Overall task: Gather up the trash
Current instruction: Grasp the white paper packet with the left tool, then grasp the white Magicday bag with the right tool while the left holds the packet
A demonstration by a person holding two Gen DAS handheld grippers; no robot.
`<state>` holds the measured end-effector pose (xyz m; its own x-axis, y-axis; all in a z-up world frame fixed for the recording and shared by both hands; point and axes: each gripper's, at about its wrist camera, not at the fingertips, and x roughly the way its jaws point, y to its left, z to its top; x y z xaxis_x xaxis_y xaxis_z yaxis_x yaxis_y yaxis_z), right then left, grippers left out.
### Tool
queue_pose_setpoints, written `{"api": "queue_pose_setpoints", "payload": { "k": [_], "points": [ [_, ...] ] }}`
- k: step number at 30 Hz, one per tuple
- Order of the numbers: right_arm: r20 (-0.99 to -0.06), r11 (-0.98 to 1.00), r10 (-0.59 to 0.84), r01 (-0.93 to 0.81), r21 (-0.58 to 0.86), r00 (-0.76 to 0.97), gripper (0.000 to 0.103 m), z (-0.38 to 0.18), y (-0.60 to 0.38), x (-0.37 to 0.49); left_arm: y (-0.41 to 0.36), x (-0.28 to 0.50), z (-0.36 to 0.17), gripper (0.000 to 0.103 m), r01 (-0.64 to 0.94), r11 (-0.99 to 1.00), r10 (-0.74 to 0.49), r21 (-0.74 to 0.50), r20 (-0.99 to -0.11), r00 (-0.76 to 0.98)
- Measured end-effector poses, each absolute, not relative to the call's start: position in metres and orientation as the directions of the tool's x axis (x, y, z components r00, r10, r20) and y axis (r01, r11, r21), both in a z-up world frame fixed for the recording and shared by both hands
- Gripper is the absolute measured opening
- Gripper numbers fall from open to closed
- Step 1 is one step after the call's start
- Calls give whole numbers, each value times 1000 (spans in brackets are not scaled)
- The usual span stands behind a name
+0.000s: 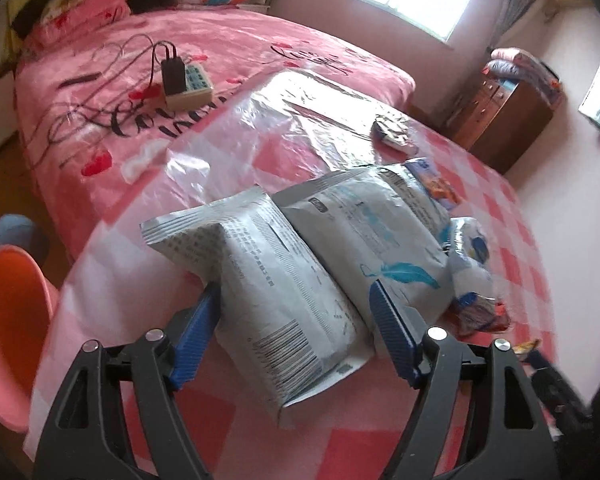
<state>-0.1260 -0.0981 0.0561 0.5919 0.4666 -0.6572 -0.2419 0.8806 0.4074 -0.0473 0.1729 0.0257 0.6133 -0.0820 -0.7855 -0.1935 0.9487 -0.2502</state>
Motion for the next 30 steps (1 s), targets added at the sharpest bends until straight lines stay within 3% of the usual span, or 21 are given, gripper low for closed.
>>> {"api": "queue_pose_setpoints", "payload": {
  "k": [9, 30],
  "points": [
    [-639, 845, 531, -289, 450, 556, 90, 64, -70, -98, 165, -28, 18, 85, -216, 975, 85, -53, -808, 583],
    [-625, 880, 473, -361, 307, 621, 89, 74, -20, -61, 185, -35, 10, 58, -249, 958, 52, -139, -775, 629]
  ]
}}
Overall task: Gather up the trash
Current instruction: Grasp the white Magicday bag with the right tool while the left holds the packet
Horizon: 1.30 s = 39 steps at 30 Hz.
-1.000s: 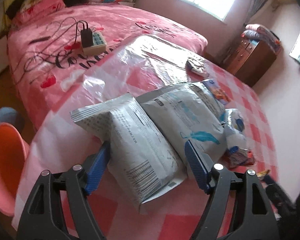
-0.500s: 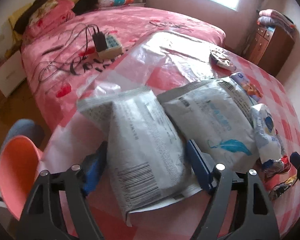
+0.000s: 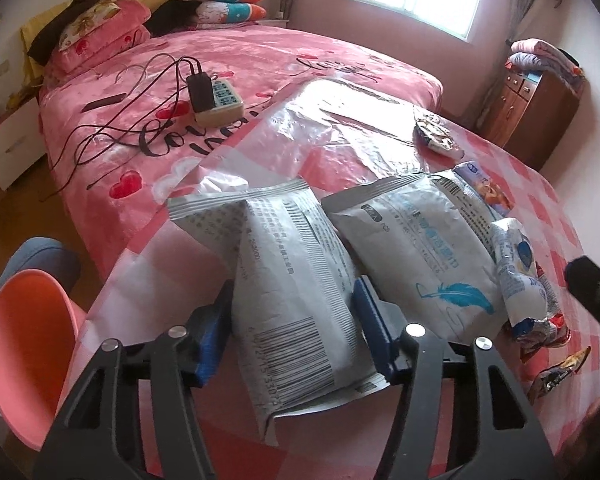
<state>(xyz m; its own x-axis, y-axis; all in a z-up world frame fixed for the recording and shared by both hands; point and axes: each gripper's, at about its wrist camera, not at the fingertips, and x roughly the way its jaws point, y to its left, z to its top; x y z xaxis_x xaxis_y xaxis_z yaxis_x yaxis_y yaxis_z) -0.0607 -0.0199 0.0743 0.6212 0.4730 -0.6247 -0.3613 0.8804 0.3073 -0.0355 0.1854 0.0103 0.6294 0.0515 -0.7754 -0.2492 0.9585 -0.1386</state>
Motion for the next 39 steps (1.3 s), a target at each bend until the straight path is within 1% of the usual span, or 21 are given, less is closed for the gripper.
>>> {"api": "queue_pose_setpoints", "payload": {
  "k": [2, 4, 7, 8, 11, 23, 32, 39],
  "points": [
    [-626, 877, 479, -376, 300, 616, 88, 71, -14, -59, 186, -36, 11, 57, -243, 960, 46, -142, -774, 632],
    [-643, 876, 476, -383, 292, 599, 80, 65, -8, -55, 185, -37, 11, 56, -237, 960, 39, -146, -773, 634],
    [-672, 888, 453, -360, 285, 586, 76, 54, -5, -48, 186, -41, 11, 55, -225, 962, 25, -155, -770, 638],
    [-678, 889, 451, -354, 289, 581, 72, 51, -5, -45, 186, -42, 11, 53, -224, 962, 24, -157, -769, 639],
    [-688, 893, 446, -332, 303, 572, 68, 42, -8, -38, 190, -46, 16, 47, -223, 960, 19, -169, -757, 653],
    [-672, 896, 443, -328, 300, 593, 66, 44, -15, -45, 204, -63, 16, 41, -198, 936, -91, -291, -744, 662],
    [-660, 895, 444, -334, 295, 606, 63, 53, -21, -62, 213, -83, 22, 40, -173, 914, -161, -368, -719, 677],
    [-654, 892, 449, -349, 288, 609, 63, 63, -17, -80, 221, -99, 31, 40, -162, 903, -180, -398, -694, 697]
  ]
}}
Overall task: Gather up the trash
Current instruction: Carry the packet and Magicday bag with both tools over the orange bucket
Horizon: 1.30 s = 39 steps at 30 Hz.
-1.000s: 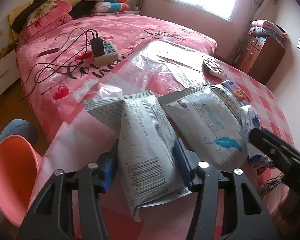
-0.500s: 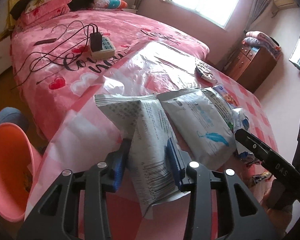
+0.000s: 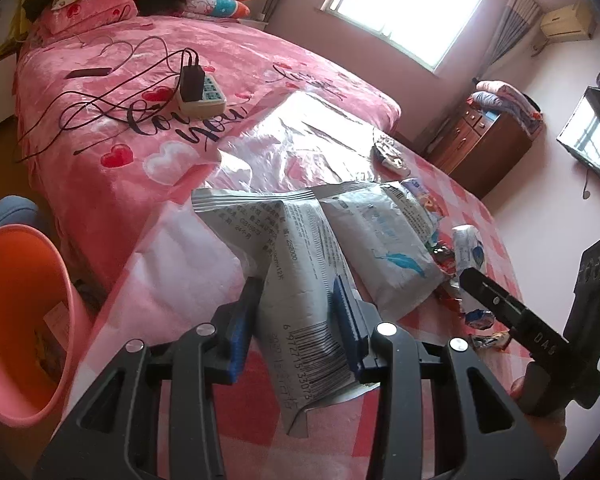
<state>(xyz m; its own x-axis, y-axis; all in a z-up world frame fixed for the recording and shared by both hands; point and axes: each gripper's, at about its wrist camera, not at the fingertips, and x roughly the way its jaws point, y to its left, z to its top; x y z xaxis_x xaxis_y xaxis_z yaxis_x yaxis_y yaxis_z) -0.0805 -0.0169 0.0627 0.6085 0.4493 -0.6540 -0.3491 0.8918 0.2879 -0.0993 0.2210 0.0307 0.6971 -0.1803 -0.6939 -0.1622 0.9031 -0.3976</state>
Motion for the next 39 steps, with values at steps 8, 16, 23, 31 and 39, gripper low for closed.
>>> {"api": "queue_pose_setpoints", "payload": {
  "k": [8, 16, 23, 31, 39],
  "points": [
    [-636, 876, 477, -390, 284, 607, 63, 80, -3, -99, 233, -117, 41, 40, -157, 894, -185, -420, -665, 724],
    [-623, 833, 542, -461, 306, 565, 63, 96, 31, -110, 256, -136, 48, 40, -180, 881, -165, -437, -642, 749],
    [-618, 776, 602, -554, 303, 505, 63, 106, 79, -122, 286, -155, 50, 40, -219, 867, -132, -448, -629, 766],
    [-631, 692, 655, -666, 279, 416, 63, 108, 149, -139, 336, -183, 42, 40, -319, 835, -50, -448, -639, 767],
    [-660, 604, 682, -753, 263, 316, 63, 99, 216, -152, 387, -211, 20, 40, -438, 783, 32, -442, -675, 737]
  ]
}}
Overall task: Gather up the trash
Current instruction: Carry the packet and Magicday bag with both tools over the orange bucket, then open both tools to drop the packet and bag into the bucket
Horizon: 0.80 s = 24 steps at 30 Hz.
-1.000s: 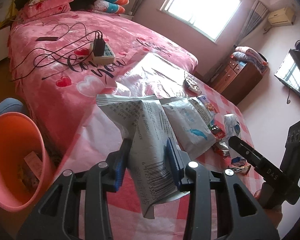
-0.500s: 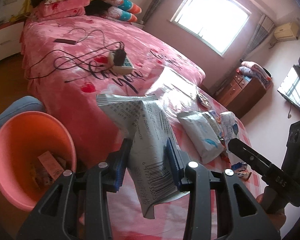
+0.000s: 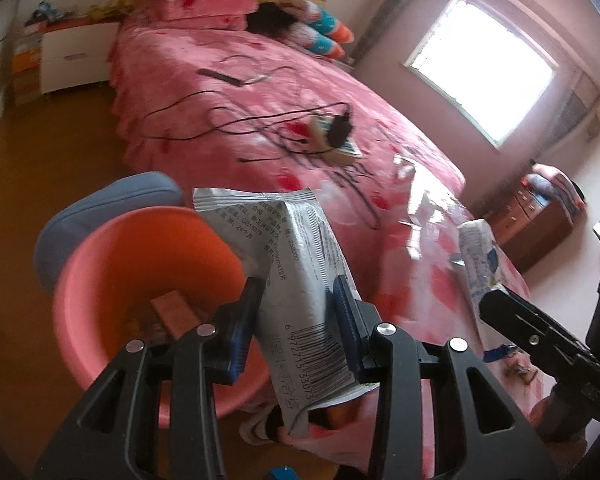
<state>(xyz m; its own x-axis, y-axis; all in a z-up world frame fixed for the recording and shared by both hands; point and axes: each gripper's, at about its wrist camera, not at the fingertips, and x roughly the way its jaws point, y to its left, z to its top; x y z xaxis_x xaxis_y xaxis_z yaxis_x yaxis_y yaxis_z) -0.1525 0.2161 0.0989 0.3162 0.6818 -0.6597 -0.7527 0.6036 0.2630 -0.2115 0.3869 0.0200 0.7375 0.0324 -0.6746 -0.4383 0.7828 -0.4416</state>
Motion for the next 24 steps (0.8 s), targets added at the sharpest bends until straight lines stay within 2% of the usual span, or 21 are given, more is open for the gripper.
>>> {"api": "queue_pose_setpoints", "payload": {
  "k": [13, 16, 17, 18, 19, 20, 24],
  "points": [
    [-715, 503, 667, -834, 228, 208, 63, 67, 303, -164, 446, -235, -27, 40, -578, 696, 97, -426, -742, 664],
    [-739, 504, 643, -839, 208, 203, 66, 56, 315, -164, 452, -237, -35, 41, -589, 693, 103, -416, -751, 652],
    [-748, 509, 633, -836, 206, 201, 70, 52, 317, -163, 454, -237, -38, 43, -598, 693, 116, -402, -757, 643],
    [-757, 520, 623, -826, 217, 194, 81, 47, 318, -160, 456, -238, -42, 53, -614, 689, 137, -385, -763, 632],
    [-759, 526, 625, -817, 235, 184, 84, 44, 317, -158, 458, -238, -44, 60, -626, 684, 147, -374, -770, 621],
    [-756, 531, 633, -804, 268, 167, 85, 42, 313, -155, 460, -239, -47, 67, -639, 676, 154, -367, -777, 610],
    [-733, 566, 656, -759, 320, 180, 89, 47, 289, -145, 462, -242, -51, 73, -659, 671, 177, -340, -790, 587]
  ]
}}
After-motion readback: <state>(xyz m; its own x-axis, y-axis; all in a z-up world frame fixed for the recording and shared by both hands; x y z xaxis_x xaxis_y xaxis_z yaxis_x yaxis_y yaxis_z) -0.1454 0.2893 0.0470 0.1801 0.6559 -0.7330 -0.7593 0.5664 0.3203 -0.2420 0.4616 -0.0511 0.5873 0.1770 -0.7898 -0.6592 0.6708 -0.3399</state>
